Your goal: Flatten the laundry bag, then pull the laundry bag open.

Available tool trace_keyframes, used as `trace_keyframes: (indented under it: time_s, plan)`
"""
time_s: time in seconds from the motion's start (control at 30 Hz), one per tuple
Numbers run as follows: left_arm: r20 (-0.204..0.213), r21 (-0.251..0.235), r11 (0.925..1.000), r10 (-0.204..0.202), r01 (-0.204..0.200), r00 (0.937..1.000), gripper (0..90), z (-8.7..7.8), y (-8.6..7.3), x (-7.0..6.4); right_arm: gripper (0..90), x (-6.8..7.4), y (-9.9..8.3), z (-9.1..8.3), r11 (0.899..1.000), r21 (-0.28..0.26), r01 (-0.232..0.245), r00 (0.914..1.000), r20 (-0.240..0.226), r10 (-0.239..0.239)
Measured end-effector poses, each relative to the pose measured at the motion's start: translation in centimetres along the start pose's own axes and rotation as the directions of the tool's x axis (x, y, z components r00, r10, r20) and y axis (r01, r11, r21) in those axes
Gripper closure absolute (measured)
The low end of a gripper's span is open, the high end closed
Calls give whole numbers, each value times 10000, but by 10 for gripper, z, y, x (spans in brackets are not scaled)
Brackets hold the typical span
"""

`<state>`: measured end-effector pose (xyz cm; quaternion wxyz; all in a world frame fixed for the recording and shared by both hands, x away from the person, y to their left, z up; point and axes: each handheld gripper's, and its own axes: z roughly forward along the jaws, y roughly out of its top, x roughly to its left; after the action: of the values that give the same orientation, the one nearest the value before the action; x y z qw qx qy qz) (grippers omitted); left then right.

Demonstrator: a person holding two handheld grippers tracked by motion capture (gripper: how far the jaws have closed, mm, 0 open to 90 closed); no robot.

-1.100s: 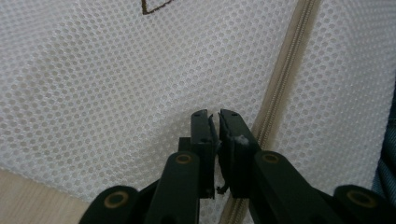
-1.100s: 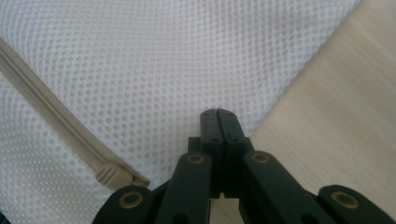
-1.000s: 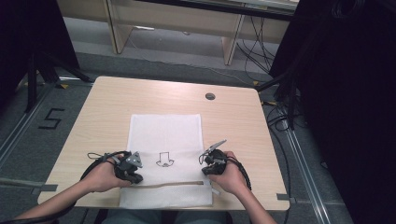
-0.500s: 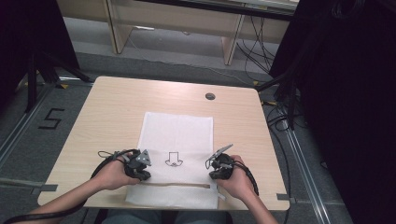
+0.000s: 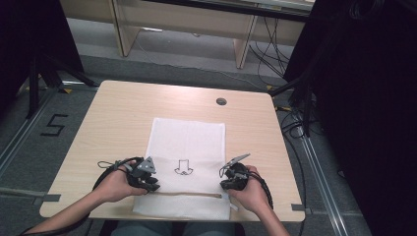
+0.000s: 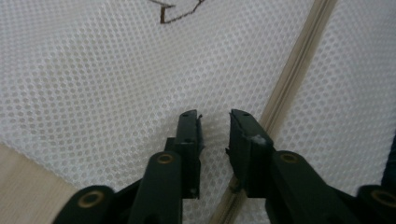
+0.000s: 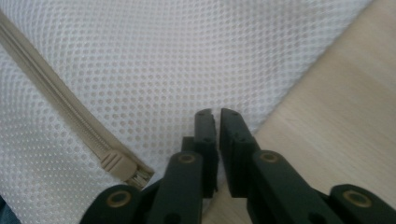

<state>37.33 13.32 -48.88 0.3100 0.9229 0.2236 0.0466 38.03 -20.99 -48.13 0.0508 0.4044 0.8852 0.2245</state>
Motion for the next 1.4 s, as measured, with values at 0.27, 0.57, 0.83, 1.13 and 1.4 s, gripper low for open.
trace_keyframes:
  time_s: [0.27,0.57,0.83,1.13,1.4]
  plan:
    - [-255,-2128,9731,-958,882,9951,381,6,2,-1,741,-16,-15,-34,9781,-1841,-971,9913,693,1115]
    - [-109,-2200,9696,-1123,1072,9936,345,12,-1,-1,712,-23,-22,-36,9764,-1896,-1034,9887,876,1217]
    - [-105,-2406,9635,-1236,1175,9923,356,13,0,-2,667,-21,-20,-34,9690,-1998,-1453,9860,520,1586]
    - [-109,-2405,9640,-1198,1137,9927,432,13,1,-4,852,-13,-22,-39,9799,-1918,-544,9918,1034,753]
    - [170,-2420,9665,-842,858,9963,527,11,1,-12,900,-2,-19,-39,9870,-1576,-299,9953,866,440]
